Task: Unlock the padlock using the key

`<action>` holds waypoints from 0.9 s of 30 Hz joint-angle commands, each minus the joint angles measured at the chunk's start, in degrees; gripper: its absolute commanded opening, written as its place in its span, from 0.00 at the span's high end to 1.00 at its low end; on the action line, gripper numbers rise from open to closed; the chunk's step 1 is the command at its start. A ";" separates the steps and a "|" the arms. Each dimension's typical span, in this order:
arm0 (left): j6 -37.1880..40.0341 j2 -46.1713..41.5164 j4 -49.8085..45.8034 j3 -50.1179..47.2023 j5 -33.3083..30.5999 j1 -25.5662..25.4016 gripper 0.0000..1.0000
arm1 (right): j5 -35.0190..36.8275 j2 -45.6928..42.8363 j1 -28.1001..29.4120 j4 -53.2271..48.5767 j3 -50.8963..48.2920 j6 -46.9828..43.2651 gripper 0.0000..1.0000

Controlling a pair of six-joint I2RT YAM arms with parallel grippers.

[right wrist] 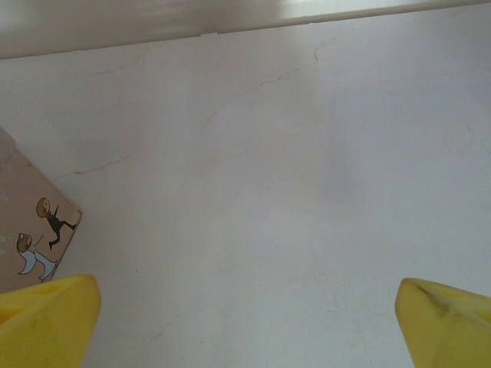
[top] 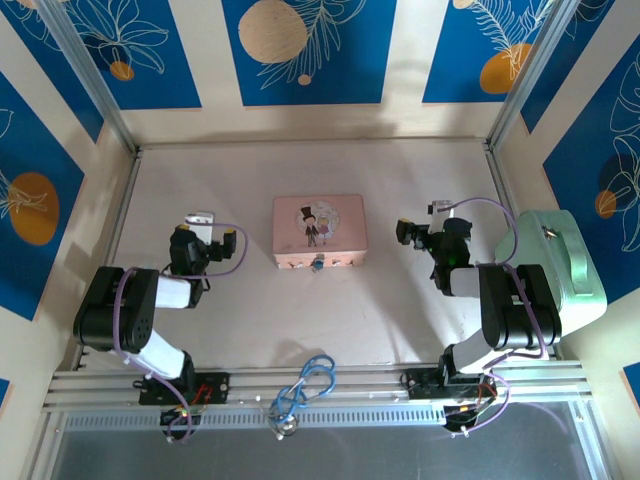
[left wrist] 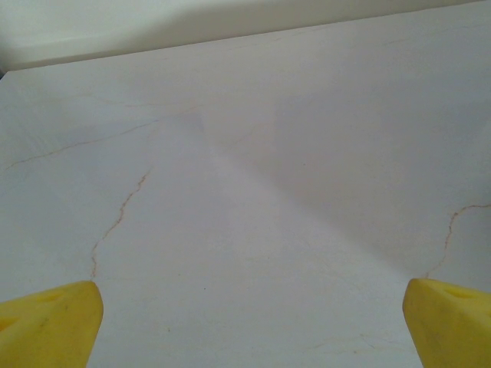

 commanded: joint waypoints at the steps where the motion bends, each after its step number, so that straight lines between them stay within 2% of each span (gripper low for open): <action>1: -0.30 0.20 -0.02 0.99 1.31 0.45 0.01 | -0.51 -0.12 0.03 1.47 -0.37 -1.01 0.01; 3: -0.28 -0.05 0.03 1.03 0.90 0.45 0.01 | 2.81 -1.62 0.93 -1.48 0.91 -0.37 0.01; 4: -0.79 -1.73 -3.82 2.39 -1.11 0.36 0.00 | 7.53 -4.71 2.57 -10.74 4.53 -0.70 0.01; 6: -2.22 -7.91 -21.48 9.77 -6.26 0.21 0.01 | 16.76 -10.92 6.17 -30.88 14.93 2.98 0.01; 7: -3.72 -10.31 -30.21 14.67 -10.88 0.02 0.00 | 17.31 -13.65 7.08 -40.23 20.21 8.00 0.01; 8: -7.70 -12.36 -36.56 18.84 -16.57 0.00 0.01 | 13.11 -15.57 7.21 -47.96 24.67 13.21 0.01; 9: -11.75 -14.15 -41.93 22.09 -19.12 0.09 0.01 | 9.72 -16.71 7.33 -52.55 27.57 17.03 0.01; 12: -23.30 -18.89 -56.82 31.12 -14.29 -0.56 0.09 | 7.40 -17.64 6.32 -60.94 29.49 31.58 0.01; 14: -28.92 -20.73 -63.04 34.09 -10.88 -3.22 0.13 | 0.82 -16.46 4.54 -65.75 30.44 37.55 0.01; 15: -30.19 -21.37 -64.83 34.46 -9.75 -4.89 0.13 | 1.55 -15.54 5.84 -69.20 31.74 38.95 0.02; 17: -30.45 -22.95 -67.69 34.24 -9.92 -10.88 0.14 | 7.77 -13.90 13.33 -75.95 35.34 39.51 0.04; 19: -30.67 -24.41 -69.00 32.45 -11.86 -17.83 0.15 | 17.50 -12.96 22.95 -81.67 38.47 40.44 0.03; 22: -34.69 -25.50 -70.02 28.94 -11.72 -26.41 0.17 | 27.31 -12.61 37.94 -84.77 39.78 44.72 0.07; 25: -37.98 -25.85 -69.79 26.35 -10.88 -31.83 0.18 | 32.19 -11.12 49.54 -81.85 37.83 49.20 0.13; 27: -39.85 -25.90 -69.28 25.32 -9.79 -33.17 0.18 | 32.68 -7.64 53.49 -81.64 38.24 53.41 0.14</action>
